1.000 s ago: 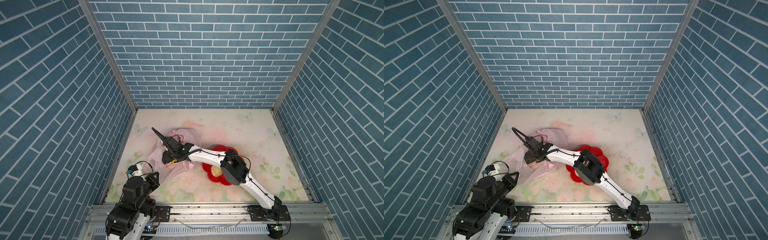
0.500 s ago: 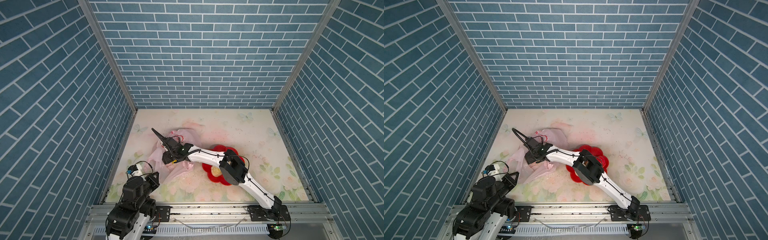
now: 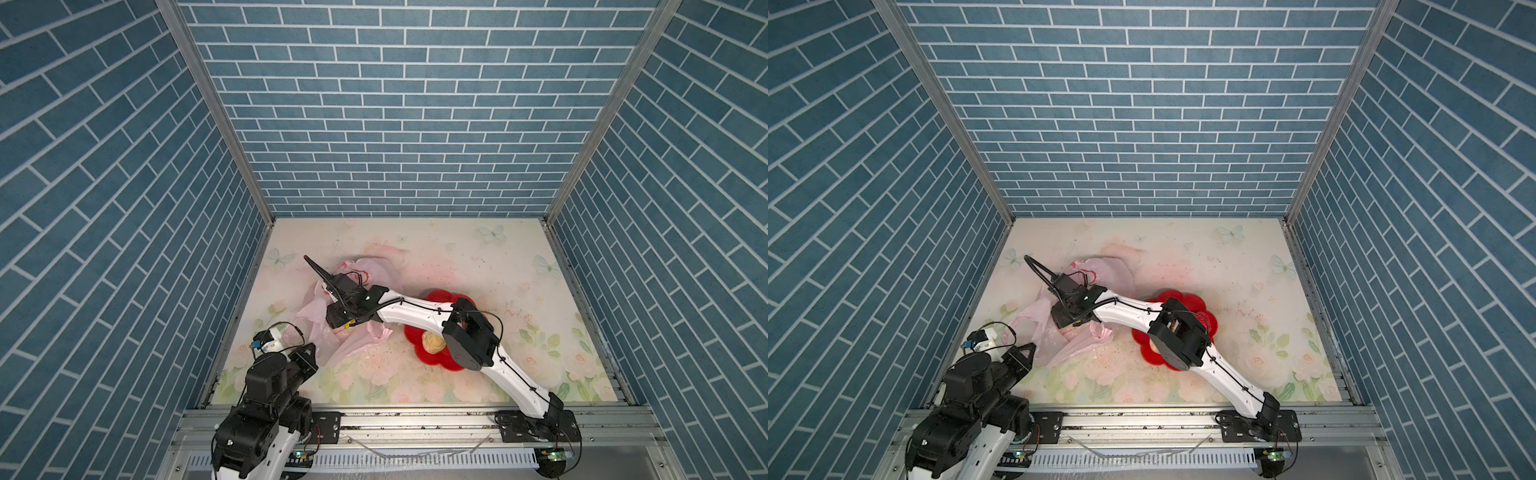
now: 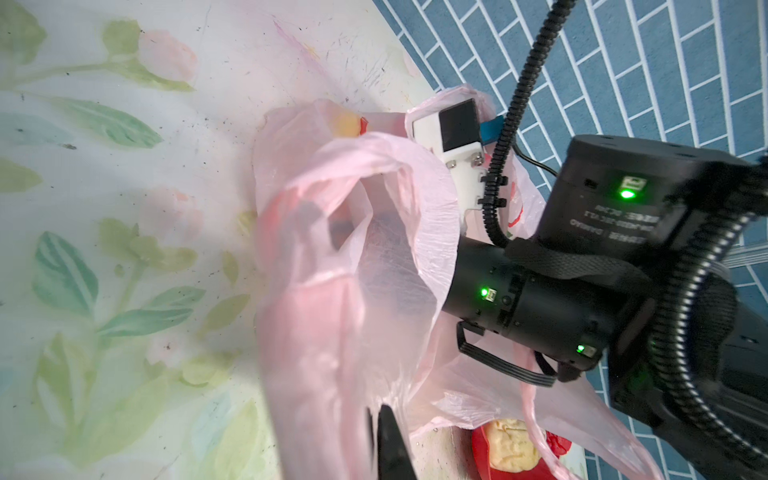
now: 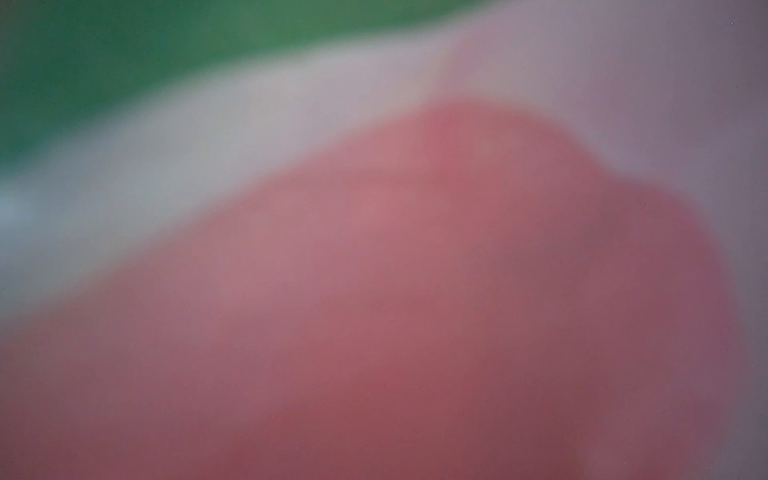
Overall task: Take the fake fruits out of the plastic bag
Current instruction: 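Push the right gripper deeper into the bag and grasp the orange, then lift the orange out of the bag with the right gripper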
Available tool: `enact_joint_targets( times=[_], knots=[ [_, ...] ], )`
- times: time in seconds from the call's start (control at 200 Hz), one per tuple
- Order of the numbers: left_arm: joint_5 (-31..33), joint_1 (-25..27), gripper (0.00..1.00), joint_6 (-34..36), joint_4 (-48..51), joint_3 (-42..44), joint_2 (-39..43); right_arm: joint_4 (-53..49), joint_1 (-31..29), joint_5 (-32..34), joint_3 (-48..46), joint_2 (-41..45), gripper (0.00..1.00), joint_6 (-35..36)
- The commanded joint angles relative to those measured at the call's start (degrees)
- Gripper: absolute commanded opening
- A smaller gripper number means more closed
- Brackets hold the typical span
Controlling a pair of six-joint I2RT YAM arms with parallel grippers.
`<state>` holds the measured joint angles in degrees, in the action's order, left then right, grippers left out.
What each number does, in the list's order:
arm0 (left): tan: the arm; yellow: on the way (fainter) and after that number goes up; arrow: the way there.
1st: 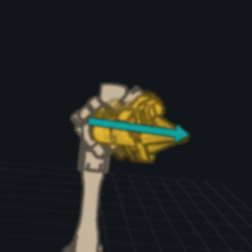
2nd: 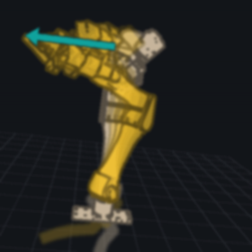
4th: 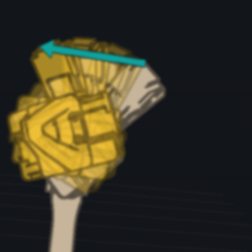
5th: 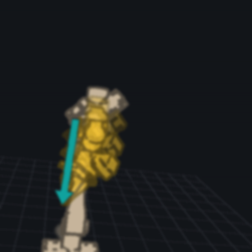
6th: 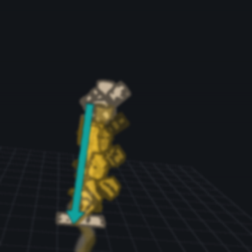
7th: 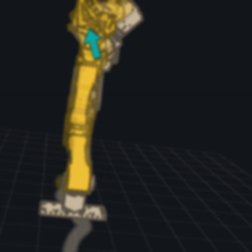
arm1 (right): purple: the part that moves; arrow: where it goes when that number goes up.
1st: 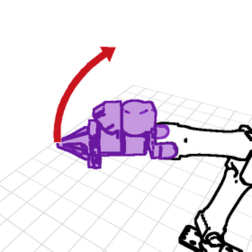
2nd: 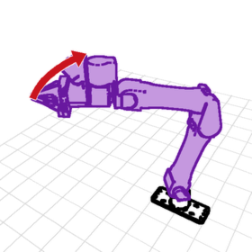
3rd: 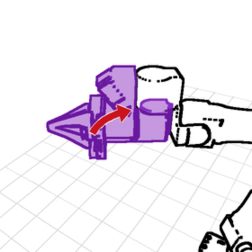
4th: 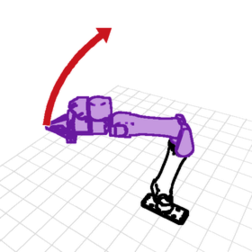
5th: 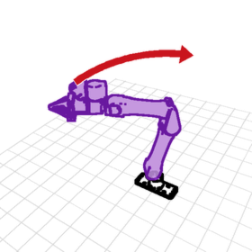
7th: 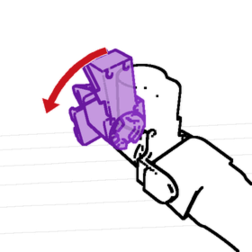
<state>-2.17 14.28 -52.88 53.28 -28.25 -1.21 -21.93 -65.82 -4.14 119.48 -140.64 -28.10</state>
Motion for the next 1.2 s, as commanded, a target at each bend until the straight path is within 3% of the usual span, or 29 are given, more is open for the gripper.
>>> enact_joint_targets(
  times=[0.0,0.48,0.915,1.195],
  knots=[
    [2.29,0.22,0.08,1.65,0.49,-0.76,-0.62,-0.64,0.09,-0.52,-2.64,6.09,0.4,1.11],
    [4.71,0.22,0.08,1.88,0.25,-0.37,0.93,-5.59,-1.04,-3.32,-13.58,18.31,0.34,1.79],
    [3.78,0.22,0.08,3.39,-1.02,-0.03,1.4,-6.86,-3.96,0.36,-26.74,35.0,0.32,3.57],
    [3.22,0.22,0.08,4.17,-1.59,-0.05,1.48,-8.11,-4.1,1.55,-26.82,41.57,0.3,4.64]
  ],
)
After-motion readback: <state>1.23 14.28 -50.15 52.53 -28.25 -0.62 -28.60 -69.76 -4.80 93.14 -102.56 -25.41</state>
